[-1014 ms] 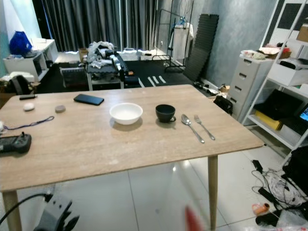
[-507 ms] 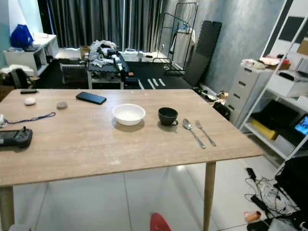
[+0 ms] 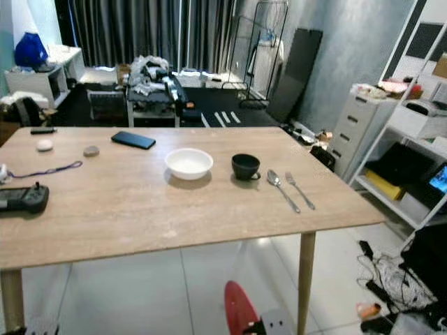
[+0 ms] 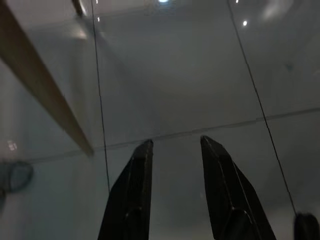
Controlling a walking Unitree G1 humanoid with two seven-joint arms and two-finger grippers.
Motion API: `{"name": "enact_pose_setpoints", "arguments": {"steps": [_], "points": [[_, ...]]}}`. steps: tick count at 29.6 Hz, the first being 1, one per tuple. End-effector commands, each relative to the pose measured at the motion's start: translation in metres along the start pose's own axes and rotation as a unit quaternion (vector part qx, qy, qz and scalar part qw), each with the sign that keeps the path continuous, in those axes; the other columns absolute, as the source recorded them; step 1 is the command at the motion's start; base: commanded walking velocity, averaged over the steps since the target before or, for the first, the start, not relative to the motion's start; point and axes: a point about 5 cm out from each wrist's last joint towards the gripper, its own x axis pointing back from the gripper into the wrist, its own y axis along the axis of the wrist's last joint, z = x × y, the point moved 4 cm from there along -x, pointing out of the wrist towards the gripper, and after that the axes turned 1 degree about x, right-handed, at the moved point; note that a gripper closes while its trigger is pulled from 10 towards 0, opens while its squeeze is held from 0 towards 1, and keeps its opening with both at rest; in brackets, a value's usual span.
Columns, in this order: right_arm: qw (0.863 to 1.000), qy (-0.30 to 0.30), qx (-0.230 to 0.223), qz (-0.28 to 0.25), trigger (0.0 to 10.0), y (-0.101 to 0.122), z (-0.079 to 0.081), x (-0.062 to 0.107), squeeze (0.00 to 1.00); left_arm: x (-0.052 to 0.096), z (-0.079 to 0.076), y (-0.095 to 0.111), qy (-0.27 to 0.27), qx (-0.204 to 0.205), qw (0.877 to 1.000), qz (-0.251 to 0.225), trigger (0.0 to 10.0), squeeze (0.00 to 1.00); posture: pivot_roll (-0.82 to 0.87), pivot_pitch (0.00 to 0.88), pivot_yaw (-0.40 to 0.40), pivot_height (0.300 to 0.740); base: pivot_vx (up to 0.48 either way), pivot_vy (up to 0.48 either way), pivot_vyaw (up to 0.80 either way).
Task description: Setting the table
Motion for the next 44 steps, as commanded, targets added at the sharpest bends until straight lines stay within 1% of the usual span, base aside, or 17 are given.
{"name": "enact_pose_setpoints", "arguments": {"steps": [1, 3, 5, 8, 9, 12, 13, 14, 16, 22, 26, 31, 33, 44], "points": [[1.0, -0.015, -0.009, 0.008, 10.0, -0.014, -0.005, 0.006, 0.0, 0.0, -0.004, -0.007, -0.02, -0.023, 0.999, 0.02, 10.0, 0.0, -0.06, 0.085, 0.104, 0.74, 0.0, 0.0, 0.0], [1.0, -0.024, -0.009, 0.006, 10.0, -0.021, -0.008, 0.011, 0.0, -0.004, -0.009, -0.002, -0.036, -0.04, 0.998, 0.018, 10.0, 0.0, -0.08, 0.094, 0.109, 0.74, 0.0, 0.0, 0.0], [1.0, -0.027, -0.01, 0.005, 10.0, -0.023, -0.009, 0.012, 0.0, -0.005, -0.01, 0.0, -0.041, -0.045, 0.998, 0.017, 10.0, 0.0, -0.08, 0.094, 0.109, 0.74, 0.0, 0.0, 0.0], [0.999, -0.032, -0.013, 0.003, 10.0, -0.028, -0.013, 0.016, 0.0, -0.008, -0.007, 0.01, -0.03, -0.033, 0.999, 0.006, 10.0, 0.0, -0.07, 0.084, 0.099, 0.74, 0.0, 0.0, 0.0], [0.999, -0.033, -0.012, -0.002, 10.0, -0.026, -0.014, 0.016, 0.0, -0.009, -0.003, 0.013, -0.02, -0.025, 0.999, 0.001, 10.0, 0.0, -0.06, 0.072, 0.092, 0.74, 0.0, 0.0, 0.0], [0.999, -0.033, -0.021, -0.011, 10.0, -0.018, -0.015, 0.013, 0.0, -0.008, 0.002, 0.013, -0.011, -0.02, 1.0, -0.001, 10.0, 0.0, -0.05, 0.059, 0.089, 0.74, 0.0, 0.0, 0.0], [0.999, -0.033, -0.025, -0.017, 10.0, -0.014, -0.015, 0.011, 0.0, -0.008, 0.004, 0.012, -0.009, -0.018, 1.0, -0.002, 10.0, 0.0, -0.04, 0.033, 0.088, 0.74, 0.0, 0.0, 0.0], [0.999, -0.032, -0.028, -0.02, 10.0, -0.012, -0.014, 0.011, 0.0, -0.007, 0.005, 0.012, -0.007, -0.017, 1.0, -0.002, 10.0, 0.0, -0.04, 0.033, 0.088, 0.74, 0.0, 0.0, 0.0], [0.999, -0.03, -0.03, -0.028, 10.0, -0.003, -0.01, 0.006, 0.0, -0.005, 0.007, 0.008, -0.008, -0.019, 1.0, -0.001, 10.0, 0.0, -0.02, 0.01, 0.091, 0.74, 0.0, 0.0, 0.0], [0.999, -0.028, -0.034, -0.03, 10.0, 0.0, -0.005, 0.003, 0.0, -0.004, 0.007, 0.005, -0.006, -0.019, 1.0, 0.003, 10.0, 0.0, -0.02, 0.011, 0.089, 0.74, 0.0, 0.0, 0.0], [0.999, -0.02, -0.033, -0.029, 10.0, -0.003, -0.001, 0.004, 0.0, -0.005, 0.007, 0.006, -0.005, -0.015, 1.0, 0.003, 10.0, 0.0, -0.02, 0.006, 0.089, 0.74, 0.0, 0.0, 0.0], [0.999, -0.025, -0.042, -0.024, 10.0, -0.006, -0.004, 0.005, 0.0, -0.006, 0.006, 0.007, -0.006, -0.015, 1.0, 0.003, 10.0, 0.0, -0.02, 0.006, 0.089, 0.74, 0.0, 0.0, -0.7], [0.998, -0.03, -0.053, -0.025, 10.0, -0.006, -0.006, 0.005, 0.0, -0.006, 0.005, 0.008, -0.007, -0.014, 1.0, 0.002, 10.0, 0.0, -0.02, 0.005, 0.09, 0.74, 0.0, 0.0, -0.76], [0.998, -0.028, -0.05, -0.021, 10.0, -0.007, -0.006, 0.005, 0.0, -0.007, 0.0, 0.006, -0.01, -0.014, 1.0, 0.003, 10.0, 0.0, -0.02, 0.007, 0.081, 0.74, 0.0, 0.0, -0.77]]}}
